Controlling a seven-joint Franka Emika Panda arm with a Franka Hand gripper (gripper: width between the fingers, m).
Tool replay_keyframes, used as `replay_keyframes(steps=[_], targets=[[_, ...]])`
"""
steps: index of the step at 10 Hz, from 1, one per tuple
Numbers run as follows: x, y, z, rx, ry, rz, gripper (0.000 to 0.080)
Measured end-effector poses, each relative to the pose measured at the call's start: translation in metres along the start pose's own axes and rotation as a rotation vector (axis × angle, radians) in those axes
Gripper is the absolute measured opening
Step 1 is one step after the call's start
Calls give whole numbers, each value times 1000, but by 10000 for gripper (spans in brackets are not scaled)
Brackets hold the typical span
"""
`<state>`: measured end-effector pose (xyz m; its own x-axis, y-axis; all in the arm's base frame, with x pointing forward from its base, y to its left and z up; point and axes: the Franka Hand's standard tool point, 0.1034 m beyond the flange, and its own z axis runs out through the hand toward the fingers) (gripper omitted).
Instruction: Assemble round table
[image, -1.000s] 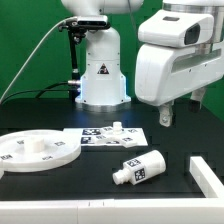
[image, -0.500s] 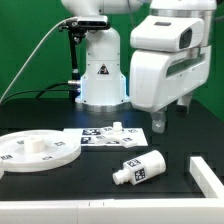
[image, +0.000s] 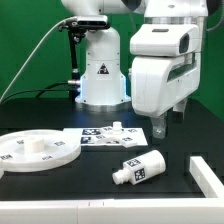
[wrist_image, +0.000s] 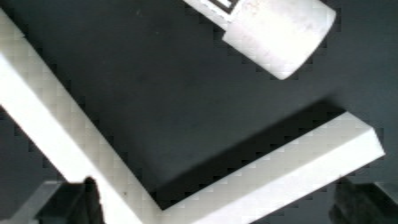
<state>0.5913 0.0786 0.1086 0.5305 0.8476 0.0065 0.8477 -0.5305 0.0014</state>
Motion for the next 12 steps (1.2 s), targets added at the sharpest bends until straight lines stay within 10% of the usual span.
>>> replay_keyframes(steps=[4,12], targets=[[-23,3,25,-56,15,-408,649],[-65,-19,68,-25,2,-532,649]])
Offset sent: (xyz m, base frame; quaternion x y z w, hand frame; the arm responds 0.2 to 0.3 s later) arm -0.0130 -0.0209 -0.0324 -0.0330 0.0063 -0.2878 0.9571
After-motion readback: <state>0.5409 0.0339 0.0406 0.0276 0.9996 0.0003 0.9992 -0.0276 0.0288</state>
